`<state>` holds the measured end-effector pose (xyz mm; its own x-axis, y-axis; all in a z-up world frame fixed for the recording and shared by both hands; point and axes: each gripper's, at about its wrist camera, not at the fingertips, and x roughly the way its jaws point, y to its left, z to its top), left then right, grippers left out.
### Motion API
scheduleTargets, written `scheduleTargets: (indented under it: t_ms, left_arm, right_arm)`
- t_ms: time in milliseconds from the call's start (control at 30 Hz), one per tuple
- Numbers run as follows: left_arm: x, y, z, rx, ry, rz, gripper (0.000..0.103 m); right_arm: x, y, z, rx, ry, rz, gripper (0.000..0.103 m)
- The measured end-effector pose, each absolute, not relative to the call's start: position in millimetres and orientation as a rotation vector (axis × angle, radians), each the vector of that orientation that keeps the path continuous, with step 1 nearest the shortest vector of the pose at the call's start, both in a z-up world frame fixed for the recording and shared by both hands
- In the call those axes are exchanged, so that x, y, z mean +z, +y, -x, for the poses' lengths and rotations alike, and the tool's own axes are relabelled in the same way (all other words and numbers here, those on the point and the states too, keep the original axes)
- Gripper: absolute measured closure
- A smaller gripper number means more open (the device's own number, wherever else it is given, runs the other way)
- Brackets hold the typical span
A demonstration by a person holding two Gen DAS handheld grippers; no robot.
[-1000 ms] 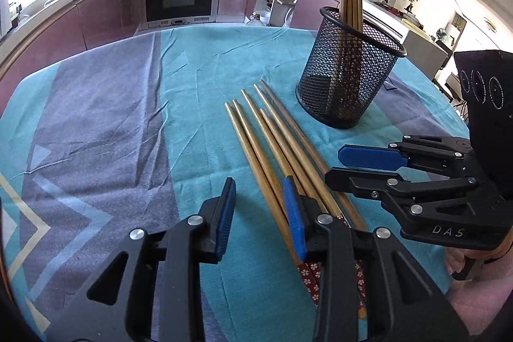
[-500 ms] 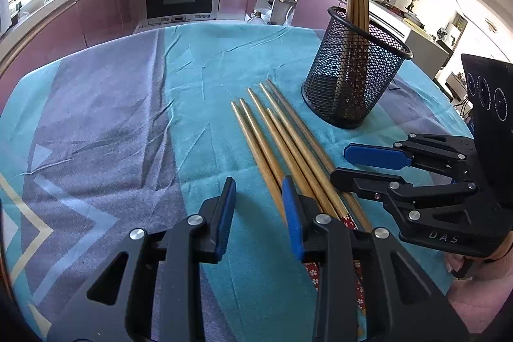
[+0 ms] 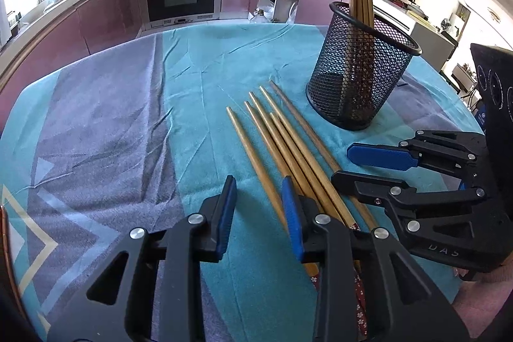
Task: Organize utensils
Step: 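Lower the left tool onto a loose wooden chopstick and close its fingers, then lift the chopstick upright with the left tool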
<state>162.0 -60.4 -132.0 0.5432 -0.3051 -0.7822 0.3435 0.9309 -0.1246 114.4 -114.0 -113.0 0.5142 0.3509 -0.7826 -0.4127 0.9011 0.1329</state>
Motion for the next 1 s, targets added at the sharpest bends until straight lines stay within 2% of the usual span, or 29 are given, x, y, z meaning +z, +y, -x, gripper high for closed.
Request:
scheduleTargets:
  t_ms: [500,600,767,867,1000]
  left_arm:
    - [-133.6,-61.4,-174.6,-0.358,0.917,-0.039,0.08]
    - [-133.6,-61.1,-175.9,-0.357,0.918,-0.032,0.08]
    - [-133.7,-63.0,-177.4,-0.34,0.918,-0.025,0.083]
    - [-134.1,-62.3,-178.2,-0.336,0.921,-0.01,0.089]
    - [-134.5,-62.4,-176.6,-0.323,0.92,0.007,0.091]
  right_arm:
    - [-113.9,-106.0,-129.0,0.424,0.912,0.081,0.077]
    - [-114.0,-105.8,-131.7,0.417,0.911,0.078,0.081]
    - [-114.2,-107.4,-135.4,0.416,0.916,0.054,0.093]
    - [-114.2,-107.9,-135.7,0.415,0.916,0.046,0.093]
    - [-114.8,-113.2,-137.2,0.422,0.922,0.004,0.094]
